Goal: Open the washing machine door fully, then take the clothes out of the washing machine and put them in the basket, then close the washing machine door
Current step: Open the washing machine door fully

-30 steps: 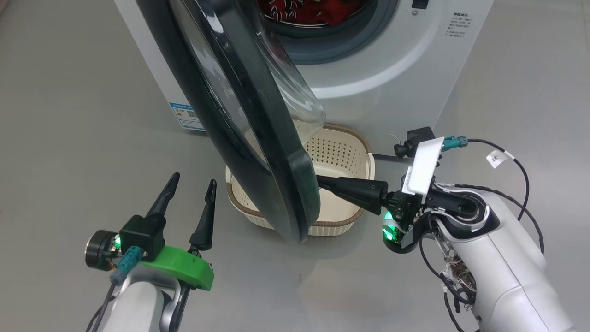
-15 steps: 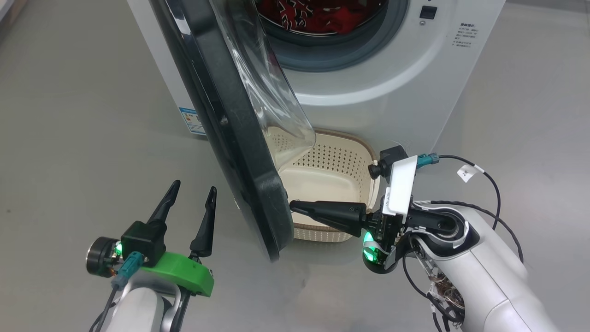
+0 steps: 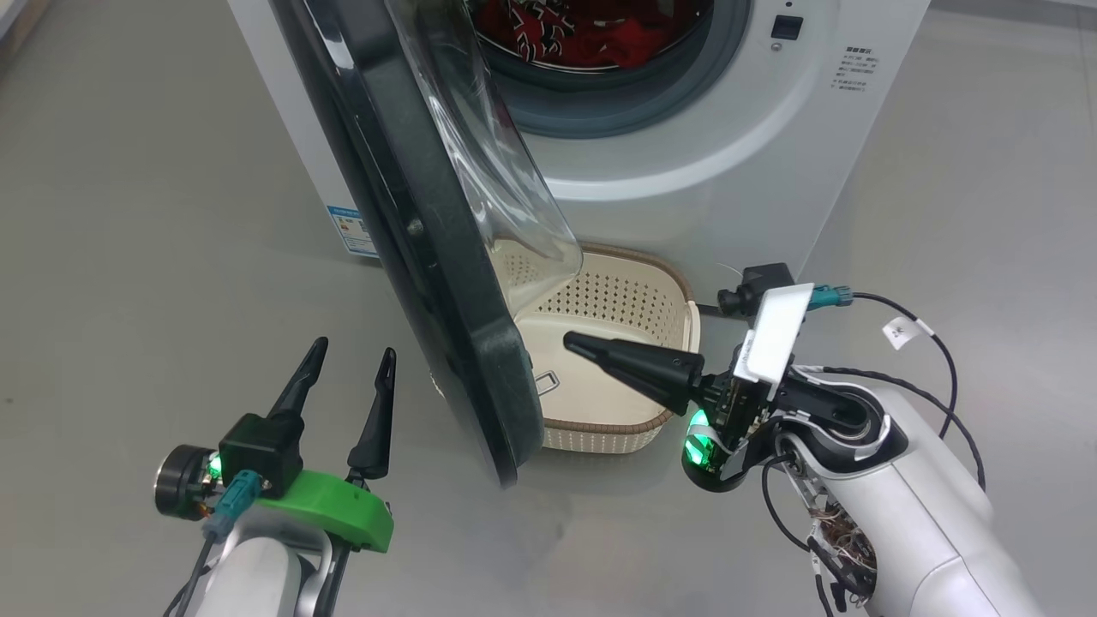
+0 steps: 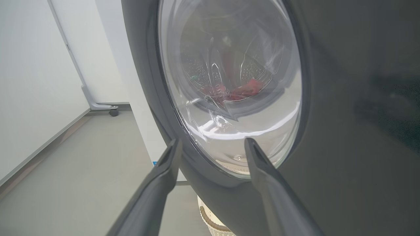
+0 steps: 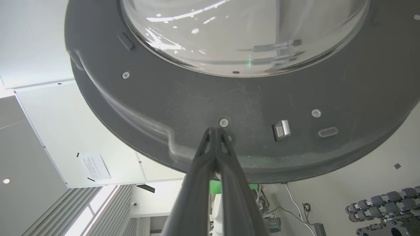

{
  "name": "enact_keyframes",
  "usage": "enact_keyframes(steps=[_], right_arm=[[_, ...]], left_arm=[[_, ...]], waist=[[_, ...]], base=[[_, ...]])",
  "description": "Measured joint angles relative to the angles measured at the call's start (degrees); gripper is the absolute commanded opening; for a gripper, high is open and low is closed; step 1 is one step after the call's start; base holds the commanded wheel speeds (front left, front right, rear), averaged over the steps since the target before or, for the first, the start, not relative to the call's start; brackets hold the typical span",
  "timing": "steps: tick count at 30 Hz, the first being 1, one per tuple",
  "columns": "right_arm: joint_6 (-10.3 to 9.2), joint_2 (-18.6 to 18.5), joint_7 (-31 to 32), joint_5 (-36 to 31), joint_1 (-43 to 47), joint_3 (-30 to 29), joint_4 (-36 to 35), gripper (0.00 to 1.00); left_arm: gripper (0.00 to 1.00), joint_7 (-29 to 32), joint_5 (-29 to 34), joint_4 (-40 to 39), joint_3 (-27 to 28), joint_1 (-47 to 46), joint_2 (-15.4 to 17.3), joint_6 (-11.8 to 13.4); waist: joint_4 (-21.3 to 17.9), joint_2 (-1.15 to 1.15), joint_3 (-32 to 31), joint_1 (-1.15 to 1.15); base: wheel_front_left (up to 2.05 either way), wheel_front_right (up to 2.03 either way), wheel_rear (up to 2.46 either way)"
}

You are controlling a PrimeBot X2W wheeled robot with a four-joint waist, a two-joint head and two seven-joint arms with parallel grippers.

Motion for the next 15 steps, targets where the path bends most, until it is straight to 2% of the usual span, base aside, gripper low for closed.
enact_keyframes(steps=[11, 12, 13, 14, 15], right_arm=[[1.72, -0.32, -8.51, -0.03, 4.02, -9.69, -2.65, 0.0], [1.81, -0.6, -9.54, -0.33, 4.7, -10.47, -2.88, 0.31], [1.83, -0.97, -10.57, -0.75, 5.44, -11.24, -3.04, 0.48], [1.89, -1.25, -11.36, -1.02, 6.21, -11.88, -3.16, 0.85], [1.89, -1.47, -12.46, -1.54, 7.04, -12.45, -3.27, 1.0]], left_arm=[[1.0, 0.0, 0.31, -0.09, 1.27, 1.13, 0.03, 0.09], [1.0, 0.0, 0.44, -0.1, 1.34, 1.21, 0.03, 0.24], [1.0, 0.0, 0.48, -0.1, 1.46, 1.3, 0.02, 0.38], [1.0, 0.0, 0.57, -0.1, 1.64, 1.36, 0.03, 0.48], [1.0, 0.0, 0.62, -0.11, 1.8, 1.38, 0.03, 0.48]], waist=[[-2.29, 0.0, -0.8, 0.0], [-2.5, 0.0, -0.91, 0.0], [-2.71, 0.0, -1.02, 0.0], [-2.91, 0.0, -1.13, 0.0], [-3.11, 0.0, -1.23, 0.0]], base=[[0.0, 0.0, 0.0], [0.0, 0.0, 0.0], [0.0, 0.0, 0.0], [0.0, 0.0, 0.0], [0.0, 0.0, 0.0]])
